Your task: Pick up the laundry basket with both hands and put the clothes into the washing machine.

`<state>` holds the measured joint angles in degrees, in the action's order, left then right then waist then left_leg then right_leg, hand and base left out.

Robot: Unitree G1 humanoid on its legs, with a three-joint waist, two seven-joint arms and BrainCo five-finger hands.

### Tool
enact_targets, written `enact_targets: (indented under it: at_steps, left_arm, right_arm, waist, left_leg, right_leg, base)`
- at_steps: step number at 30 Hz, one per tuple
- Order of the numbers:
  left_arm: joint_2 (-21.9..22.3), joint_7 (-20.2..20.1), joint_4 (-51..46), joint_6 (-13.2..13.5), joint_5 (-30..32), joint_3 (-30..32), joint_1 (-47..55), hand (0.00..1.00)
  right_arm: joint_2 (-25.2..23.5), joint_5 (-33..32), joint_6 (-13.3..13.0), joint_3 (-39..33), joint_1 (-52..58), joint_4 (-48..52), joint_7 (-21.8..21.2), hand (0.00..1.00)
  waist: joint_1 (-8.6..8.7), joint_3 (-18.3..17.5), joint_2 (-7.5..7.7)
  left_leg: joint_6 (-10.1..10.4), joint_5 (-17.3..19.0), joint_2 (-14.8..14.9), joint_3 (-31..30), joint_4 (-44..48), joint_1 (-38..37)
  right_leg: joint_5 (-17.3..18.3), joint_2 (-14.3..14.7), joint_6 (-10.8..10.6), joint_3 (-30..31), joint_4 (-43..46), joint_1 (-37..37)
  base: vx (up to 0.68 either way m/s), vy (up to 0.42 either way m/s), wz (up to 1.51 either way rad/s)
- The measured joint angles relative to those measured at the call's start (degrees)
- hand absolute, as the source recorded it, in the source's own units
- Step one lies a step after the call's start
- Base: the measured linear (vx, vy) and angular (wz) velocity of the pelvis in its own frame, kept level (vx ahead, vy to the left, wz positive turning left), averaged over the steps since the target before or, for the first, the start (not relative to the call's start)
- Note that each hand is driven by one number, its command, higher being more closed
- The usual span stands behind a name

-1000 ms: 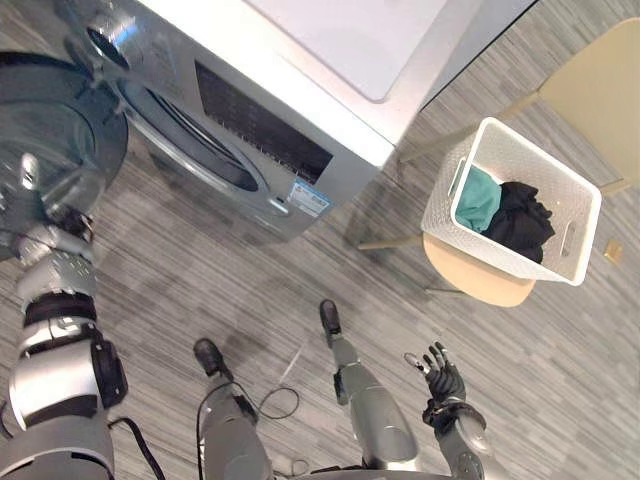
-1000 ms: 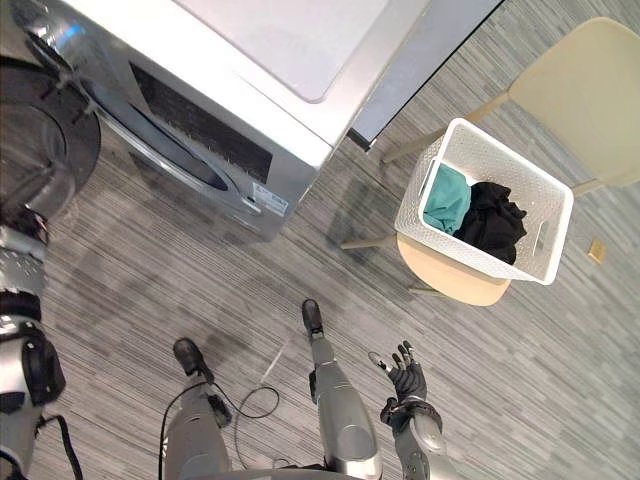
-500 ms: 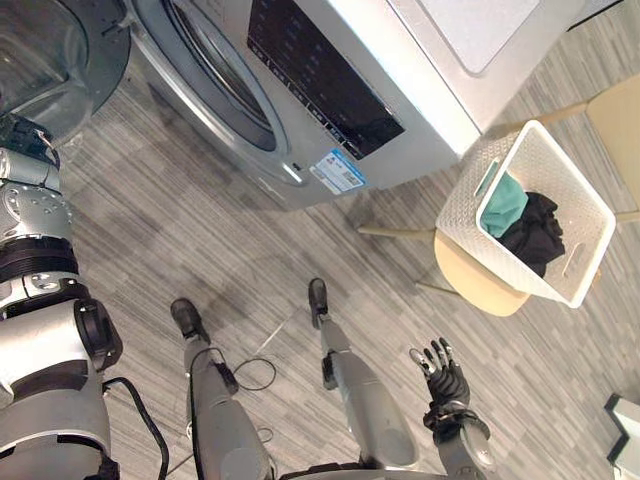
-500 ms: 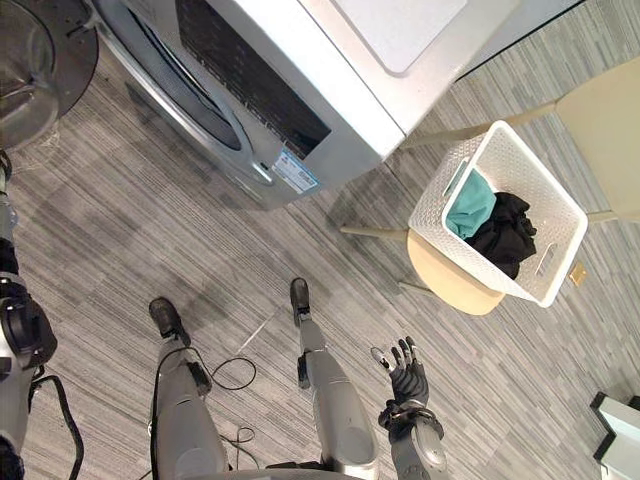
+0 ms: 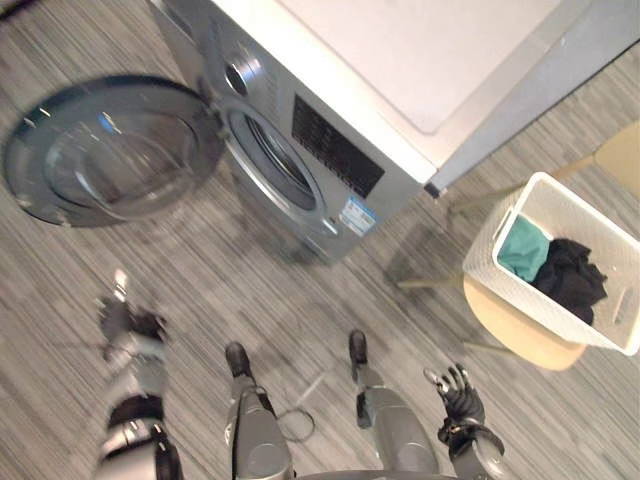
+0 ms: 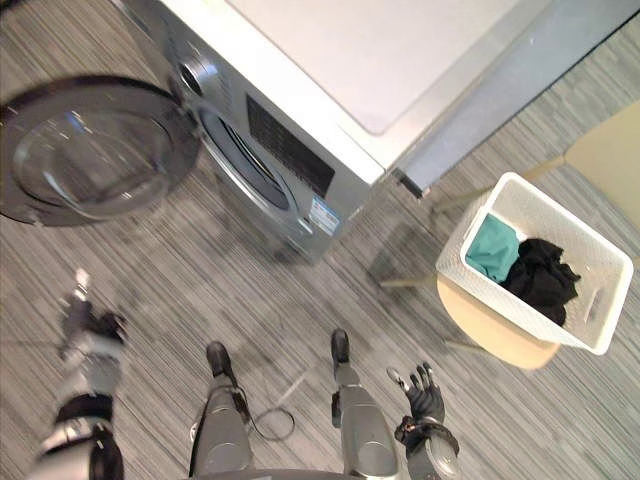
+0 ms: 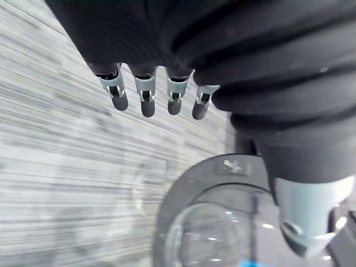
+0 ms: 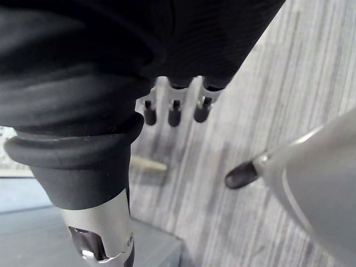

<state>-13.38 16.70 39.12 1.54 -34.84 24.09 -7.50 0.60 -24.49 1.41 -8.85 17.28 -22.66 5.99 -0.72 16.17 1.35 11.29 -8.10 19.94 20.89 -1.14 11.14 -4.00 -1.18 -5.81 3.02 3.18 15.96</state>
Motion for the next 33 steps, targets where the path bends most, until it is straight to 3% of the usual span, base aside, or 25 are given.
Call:
enact_targets:
  at_steps: [3,7,11,14,16,18,20,22,23,25,26,27,28,29,30,31,33]
  left_arm:
    - [6.30,-3.82,7.12,-1.45,6.89,-1.44,7.26,0.00]
    - [10.84,-6.76,15.75,-2.60,13.62,-0.10,11.59,0.00]
    - [15.07,-6.74,21.15,-3.26,15.21,8.31,14.80,0.00]
    - [17.62,-6.52,22.46,-3.73,14.53,15.41,17.63,0.00]
    - [18.92,-6.52,22.78,-4.00,13.48,19.47,17.99,0.00]
    - [19.22,-6.57,22.85,-4.97,12.78,21.53,18.48,0.00]
    - [18.75,-6.67,22.47,-5.09,12.74,21.03,18.37,0.00]
    - [18.77,-6.69,22.38,-5.15,12.68,20.05,17.52,0.00]
    - [18.82,-6.69,22.09,-5.10,12.69,19.16,17.43,0.00]
    - [18.74,-6.71,22.11,-5.06,12.86,17.58,17.47,0.00]
    - [18.67,-6.82,21.90,-4.99,13.14,16.28,17.55,0.00]
    - [18.58,-7.15,21.79,-4.97,13.21,15.91,17.52,0.00]
    - [18.52,-7.87,19.82,-4.53,13.43,15.45,16.81,0.00]
    - [18.35,-7.87,19.12,-4.51,13.86,14.57,16.57,0.00]
    - [17.38,-7.90,18.87,-4.52,14.41,14.18,16.06,0.00]
    - [17.01,-7.77,18.73,-4.33,15.35,13.56,16.34,0.00]
    - [17.02,-7.77,18.90,-4.16,16.04,11.83,16.41,0.00]
  right_arm:
    - [1.77,3.40,0.96,-4.95,-4.11,-11.78,0.06,0.00]
    - [2.08,6.85,1.48,-10.20,-7.59,-21.09,0.23,0.00]
    - [1.66,7.32,1.63,-15.37,-8.75,-28.08,1.37,0.00]
    - [0.43,7.27,1.74,-18.61,-8.62,-30.60,1.82,0.00]
    - [-0.76,7.24,2.13,-19.62,-8.42,-30.66,2.08,0.00]
    - [-1.35,7.22,2.44,-19.32,-8.85,-30.50,2.67,0.00]
    - [-1.58,7.35,2.44,-18.52,-8.99,-30.51,2.72,0.00]
    - [-1.37,7.36,2.43,-18.14,-9.07,-30.51,2.84,0.00]
    - [-1.43,7.15,2.36,-18.18,-9.37,-30.44,2.90,0.00]
    - [-1.45,6.74,2.22,-18.13,-8.93,-29.34,3.00,0.00]
    - [-1.81,6.26,1.94,-18.07,-8.75,-28.37,3.12,0.00]
    - [-2.45,5.68,1.66,-18.10,-8.49,-27.58,3.25,0.00]
    - [-3.96,4.52,1.35,-18.20,-8.39,-26.72,3.34,0.00]
    - [-4.41,4.29,1.20,-18.20,-8.38,-26.01,3.34,0.00]
    - [-5.41,4.24,1.23,-18.18,-8.58,-26.30,3.47,0.00]
    - [-5.24,4.26,1.37,-17.14,-8.88,-25.98,3.67,0.00]
    - [-5.18,4.26,1.23,-16.63,-8.87,-24.21,3.69,0.00]
  waist:
    - [0.04,-4.26,-1.54]
    - [-0.11,-6.54,-2.64]
    - [-0.23,-8.58,-3.08]
    - [-0.12,-9.72,-3.92]
    - [-0.29,-9.75,-4.09]
    - [-0.31,-9.77,-4.04]
    - [-0.11,-10.02,-3.79]
    - [-0.40,-10.23,-3.91]
    - [-0.26,-10.15,-4.17]
    - [-0.36,-10.55,-5.01]
    - [-0.07,-10.64,-5.26]
    - [0.07,-11.37,-5.58]
    - [0.78,-13.01,-3.45]
    - [1.31,-13.11,-3.29]
    - [1.20,-12.80,-1.45]
    - [1.31,-13.17,-0.69]
    - [1.56,-13.48,-0.90]
  left_leg:
    - [-0.90,-0.41,-3.20,-0.33,-2.93,-4.06]
    - [-2.41,-0.03,-6.37,-2.49,-4.10,-6.45]
    - [-2.93,0.31,-7.45,-4.15,-4.11,-8.53]
    - [-3.43,0.68,-6.98,-4.75,-3.82,-10.35]
    - [-4.17,2.84,-5.72,-5.02,0.24,-10.51]
    - [-9.61,7.43,-3.84,-5.16,9.99,-8.53]
    - [-13.57,7.53,-2.36,-4.97,19.73,-4.24]
    - [-12.71,3.96,-2.10,-4.95,25.92,-1.25]
    - [-11.70,5.47,-2.18,-5.17,31.78,0.49]
    - [-7.42,13.82,-3.86,-6.46,49.79,1.43]
    - [-6.72,17.56,-4.77,-7.47,48.55,-0.11]
    - [-4.39,20.06,-5.97,-8.72,43.79,-1.32]
    - [-6.54,23.75,-8.26,-7.54,30.95,-5.87]
    - [-7.90,25.54,-8.65,-6.46,25.72,-7.39]
    - [-7.51,24.30,-9.52,-5.18,24.19,-7.93]
    - [-7.62,22.21,-9.97,-2.60,20.09,-9.01]
    - [-7.13,21.32,-10.39,0.96,17.00,-10.46]
  right_leg:
    - [2.30,-2.74,-1.50,-0.92,1.40,-2.94]
    - [3.33,-5.89,-2.78,-3.02,1.26,-6.79]
    - [3.76,-7.18,-3.14,-4.86,0.48,-10.67]
    - [5.02,-7.01,-2.62,-6.11,1.10,-13.36]
    - [6.70,-6.68,-2.65,-6.39,3.38,-14.15]
    - [8.98,-5.90,-1.59,-6.69,6.77,-14.81]
    - [10.25,-6.24,-1.09,-8.02,8.75,-15.12]
    - [10.45,-7.03,-1.10,-8.19,9.64,-15.33]
    - [10.41,-8.13,-1.07,-8.47,9.75,-15.58]
    - [9.39,-7.88,-0.84,-7.53,9.87,-15.68]
    - [9.29,-6.94,-0.98,-7.07,9.85,-15.49]
    - [9.02,-6.59,-1.26,-6.48,9.67,-14.47]
    - [7.51,-6.44,0.75,-5.54,7.29,-12.48]
    - [6.42,-5.94,1.40,-5.49,6.51,-11.88]
    - [5.39,-6.75,1.47,-4.04,6.26,-11.35]
    - [3.27,-6.51,2.65,-3.99,6.25,-10.51]
    - [1.93,-5.81,3.40,-4.41,5.28,-8.98]
  base:
    - [0.06,0.085,0.31]
    - [0.02,0.095,0.41]
    - [0.02,0.048,0.31]
    - [0.00,-0.007,0.15]
    - [-0.02,-0.054,0.11]
    - [-0.07,-0.080,0.06]
    - [-0.10,-0.055,0.27]
    - [-0.11,-0.031,0.21]
    - [-0.11,0.041,0.01]
    - [-0.11,0.190,-0.27]
    - [-0.07,0.202,-0.32]
    - [-0.06,0.156,-0.19]
    - [-0.05,0.088,-0.10]
    - [-0.06,0.090,-0.13]
    - [-0.10,0.056,-0.40]
    - [-0.13,0.043,-0.88]
    - [-0.08,0.013,-1.03]
